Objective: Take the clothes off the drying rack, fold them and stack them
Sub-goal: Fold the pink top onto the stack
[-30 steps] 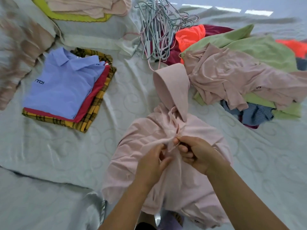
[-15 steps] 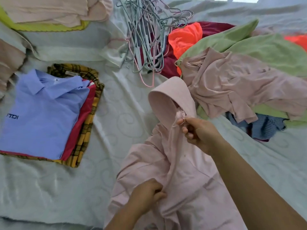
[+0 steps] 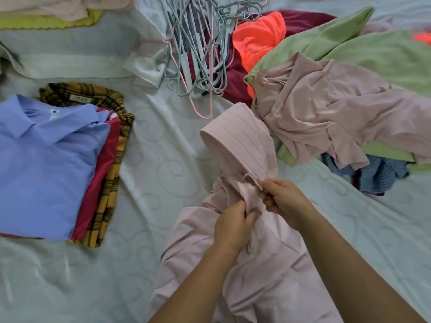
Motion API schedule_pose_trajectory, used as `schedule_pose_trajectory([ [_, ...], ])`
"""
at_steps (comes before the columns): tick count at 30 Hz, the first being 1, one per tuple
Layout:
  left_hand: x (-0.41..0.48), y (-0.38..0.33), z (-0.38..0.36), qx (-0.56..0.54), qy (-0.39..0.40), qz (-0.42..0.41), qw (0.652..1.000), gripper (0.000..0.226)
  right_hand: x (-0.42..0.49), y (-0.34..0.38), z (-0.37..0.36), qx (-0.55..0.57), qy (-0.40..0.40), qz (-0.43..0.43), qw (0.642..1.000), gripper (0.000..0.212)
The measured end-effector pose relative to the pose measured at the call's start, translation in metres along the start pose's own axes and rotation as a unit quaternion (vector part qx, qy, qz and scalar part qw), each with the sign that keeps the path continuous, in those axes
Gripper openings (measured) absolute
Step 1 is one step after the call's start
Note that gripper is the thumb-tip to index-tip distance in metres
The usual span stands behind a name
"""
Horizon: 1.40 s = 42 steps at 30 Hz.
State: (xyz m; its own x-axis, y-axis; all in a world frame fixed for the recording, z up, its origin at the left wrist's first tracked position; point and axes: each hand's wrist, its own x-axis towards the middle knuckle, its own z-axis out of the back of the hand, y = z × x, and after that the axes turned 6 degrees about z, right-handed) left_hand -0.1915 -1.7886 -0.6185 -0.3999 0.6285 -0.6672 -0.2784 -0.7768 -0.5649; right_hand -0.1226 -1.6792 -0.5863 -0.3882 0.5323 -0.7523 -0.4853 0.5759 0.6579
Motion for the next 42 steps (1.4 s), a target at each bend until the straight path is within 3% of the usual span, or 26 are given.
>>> schedule_pose_trajectory([
  [3, -0.004, -0.001, -0.007, 0.021, -0.003, -0.031, 0.999, 0.025, 0.0, 0.012, 0.0, 0.111, 0.019, 0.006, 0.994, 0.031],
  [5, -0.01, 0.001, -0.01, 0.035, 0.011, -0.046, 0.998, 0.027, 0.004, 0.021, -0.003, 0.236, 0.041, -0.012, 0.971, 0.031],
  [7, -0.013, 0.003, -0.01, 0.078, 0.013, -0.068, 0.995, 0.029, 0.01, 0.026, -0.007, 0.291, 0.04, -0.032, 0.955, 0.03],
  [10, -0.015, 0.005, -0.009, 0.13, -0.047, -0.169, 0.976, 0.022, 0.016, 0.027, -0.01, 0.292, 0.019, -0.042, 0.955, 0.029],
  [17, -0.016, 0.009, -0.014, 0.185, -0.011, -0.235, 0.954, 0.023, 0.023, 0.023, -0.001, 0.229, -0.004, -0.017, 0.973, 0.03],
  [22, -0.021, 0.01, -0.014, 0.138, 0.031, -0.201, 0.969, 0.032, 0.02, 0.02, -0.002, 0.243, -0.006, -0.011, 0.97, 0.03],
  [25, -0.017, 0.01, 0.0, 0.155, 0.123, -0.12, 0.973, 0.036, 0.012, 0.023, 0.003, 0.243, 0.025, 0.022, 0.969, 0.031],
  [27, -0.012, 0.015, 0.016, 0.061, 0.143, -0.101, 0.983, 0.035, 0.002, 0.025, 0.007, 0.204, 0.042, 0.037, 0.977, 0.031],
  [30, 0.004, 0.018, 0.037, -0.099, -0.038, -0.096, 0.99, 0.056, -0.013, 0.011, 0.01, 0.129, 0.065, 0.019, 0.989, 0.026],
  [33, 0.036, 0.022, 0.057, -0.037, -0.119, -0.097, 0.987, 0.04, -0.016, -0.01, 0.012, 0.086, 0.034, 0.011, 0.996, 0.023],
  [35, 0.052, 0.04, 0.069, 0.063, -0.132, -0.008, 0.989, 0.024, -0.006, -0.025, 0.024, -0.018, -0.079, 0.032, 0.996, 0.016],
  [38, 0.052, 0.07, 0.076, 0.078, -0.109, 0.091, 0.987, 0.027, 0.011, -0.055, 0.049, -0.268, -0.218, 0.052, 0.937, 0.026],
  [40, 0.046, 0.073, 0.067, 0.045, -0.039, 0.083, 0.995, 0.026, 0.017, -0.068, 0.057, -0.336, -0.216, 0.038, 0.916, 0.031],
  [42, 0.042, 0.072, 0.056, 0.03, 0.037, 0.058, 0.997, 0.022, 0.018, -0.071, 0.057, -0.359, -0.175, 0.016, 0.917, 0.023],
])
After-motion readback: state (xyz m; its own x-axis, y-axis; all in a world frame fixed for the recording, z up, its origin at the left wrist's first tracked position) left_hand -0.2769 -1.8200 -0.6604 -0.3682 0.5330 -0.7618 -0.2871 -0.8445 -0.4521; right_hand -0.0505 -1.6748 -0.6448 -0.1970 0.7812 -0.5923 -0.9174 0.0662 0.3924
